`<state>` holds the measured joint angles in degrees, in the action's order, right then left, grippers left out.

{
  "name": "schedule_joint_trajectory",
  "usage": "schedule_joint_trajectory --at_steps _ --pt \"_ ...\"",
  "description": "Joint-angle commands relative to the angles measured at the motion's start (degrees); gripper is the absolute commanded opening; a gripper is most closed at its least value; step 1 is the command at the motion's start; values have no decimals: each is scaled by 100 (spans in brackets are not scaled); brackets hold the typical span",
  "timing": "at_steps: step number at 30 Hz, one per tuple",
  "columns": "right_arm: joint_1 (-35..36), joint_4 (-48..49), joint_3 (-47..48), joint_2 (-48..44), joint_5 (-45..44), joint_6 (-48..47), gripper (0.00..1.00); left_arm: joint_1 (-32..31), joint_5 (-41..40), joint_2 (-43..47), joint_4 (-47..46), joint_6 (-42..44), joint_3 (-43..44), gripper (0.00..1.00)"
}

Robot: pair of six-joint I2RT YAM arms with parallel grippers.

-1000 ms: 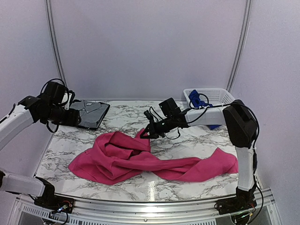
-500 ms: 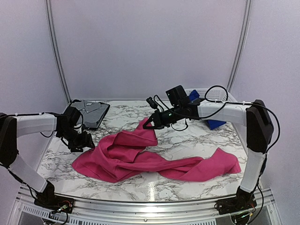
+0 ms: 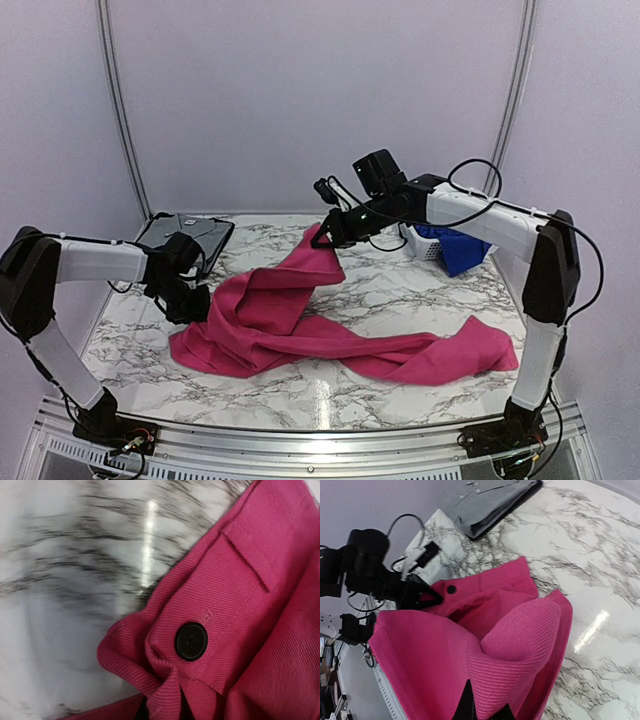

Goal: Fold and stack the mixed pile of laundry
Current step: Flatten out the crumpled trousers at the center of the board.

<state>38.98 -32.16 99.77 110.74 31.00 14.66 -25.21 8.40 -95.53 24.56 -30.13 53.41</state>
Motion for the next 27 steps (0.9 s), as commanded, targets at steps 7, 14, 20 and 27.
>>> schedule_joint_trajectory --at_steps 7,14,20,27 --pt "-710 -1313 -1321 -1565 -2858 122 0 862 -2458 2486 1852 -1962 -993 0" --pt "-387 -1130 -2029 -1528 -2051 155 18 893 -3013 3077 2645 -2463 -1128 0" --pt "-963 -1017 -2830 -2211 -1754 163 60 1210 -3588 3816 3330 -2927 -911 52" --pt "-2284 -908 -3103 -2536 -1194 -440 69 1570 -3678 3108 2952 -1945 -9 79"
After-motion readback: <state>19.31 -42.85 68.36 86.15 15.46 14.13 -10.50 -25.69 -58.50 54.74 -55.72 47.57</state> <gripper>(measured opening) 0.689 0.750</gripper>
